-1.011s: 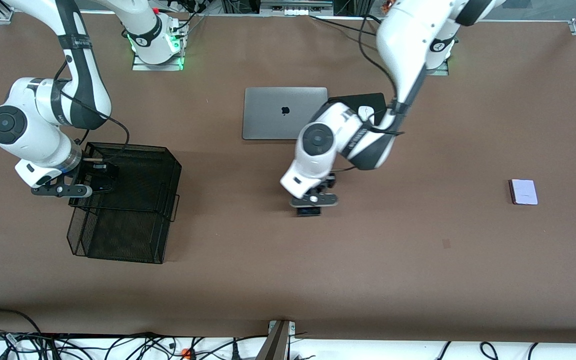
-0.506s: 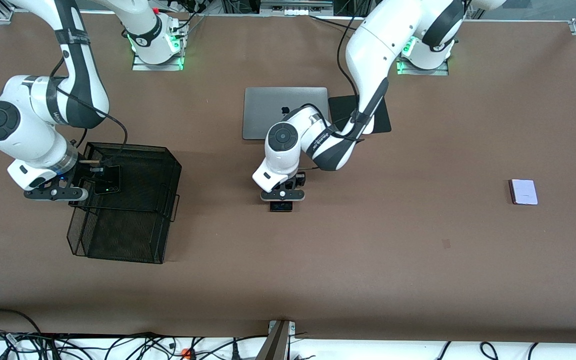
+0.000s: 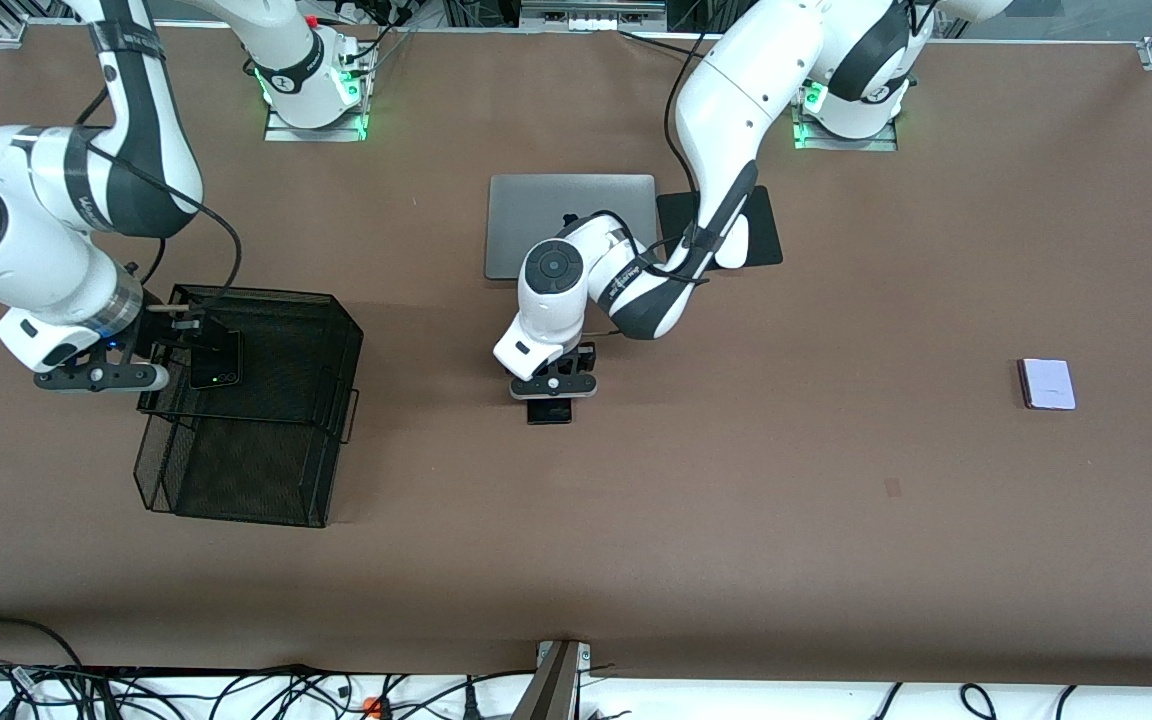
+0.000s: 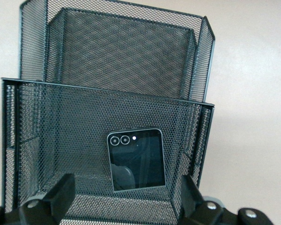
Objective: Place phones with both arms
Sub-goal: 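Set the large black phone at the table middle with the left gripper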
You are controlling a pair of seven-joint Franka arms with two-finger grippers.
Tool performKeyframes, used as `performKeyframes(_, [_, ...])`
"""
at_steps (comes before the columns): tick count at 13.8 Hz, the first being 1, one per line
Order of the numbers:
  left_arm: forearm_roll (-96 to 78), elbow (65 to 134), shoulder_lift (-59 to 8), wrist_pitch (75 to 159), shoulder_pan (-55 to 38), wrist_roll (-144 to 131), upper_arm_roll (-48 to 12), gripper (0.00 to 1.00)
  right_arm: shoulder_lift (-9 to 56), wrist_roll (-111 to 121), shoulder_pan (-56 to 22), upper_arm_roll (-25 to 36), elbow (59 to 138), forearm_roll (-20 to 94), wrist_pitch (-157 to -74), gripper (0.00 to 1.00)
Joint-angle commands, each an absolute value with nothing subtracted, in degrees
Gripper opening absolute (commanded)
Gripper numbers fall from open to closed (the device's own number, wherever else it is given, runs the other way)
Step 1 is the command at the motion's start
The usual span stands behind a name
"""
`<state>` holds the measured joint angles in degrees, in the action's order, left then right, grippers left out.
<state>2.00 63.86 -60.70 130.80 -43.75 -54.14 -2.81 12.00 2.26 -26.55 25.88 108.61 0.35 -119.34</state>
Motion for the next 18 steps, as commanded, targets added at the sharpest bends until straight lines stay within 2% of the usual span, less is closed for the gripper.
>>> performKeyframes(1, [1.5, 61.2, -61.4, 130.5, -44.6, -58.9, -1.6, 1.0, 11.3, 3.4, -26.5, 25.6, 107.9, 1.5, -118.1, 1.0])
performKeyframes(3, [1.4, 61.2, -59.9, 129.2, -44.1, -58.9, -1.5, 1.0, 10.5, 3.8, -26.5, 25.6, 107.3, 1.4, -117.4, 1.0])
performKeyframes(7, [1.8, 62.0, -54.0, 116.1, -39.8, -53.5, -1.4, 1.0, 10.9, 3.6, -26.5, 25.5, 107.0, 1.7, -117.0, 1.0])
performKeyframes(9, [1.8, 65.5, -50.2, 108.1, -37.2, -45.2, -1.4, 1.0, 11.5, 3.5, -28.2, 25.5, 105.5, 3.8, -117.4, 1.0])
performKeyframes(12, [2.4, 72.4, -45.7, 104.7, -31.7, -37.5, -1.2, 1.0, 12.2, 2.6, -31.5, 25.0, 104.6, 6.1, -117.4, 1.0])
performKeyframes(16, [10.9, 83.6, -39.9, 104.3, -22.7, -25.4, -1.4, 1.0, 21.0, -10.2, -40.9, 24.7, 95.5, 11.8, -117.3, 1.0])
performKeyframes(18, [13.1, 87.0, -37.2, 104.5, -18.2, -17.8, -1.4, 1.0, 26.3, -18.2, -45.6, 24.6, 92.0, 13.6, -117.6, 1.0])
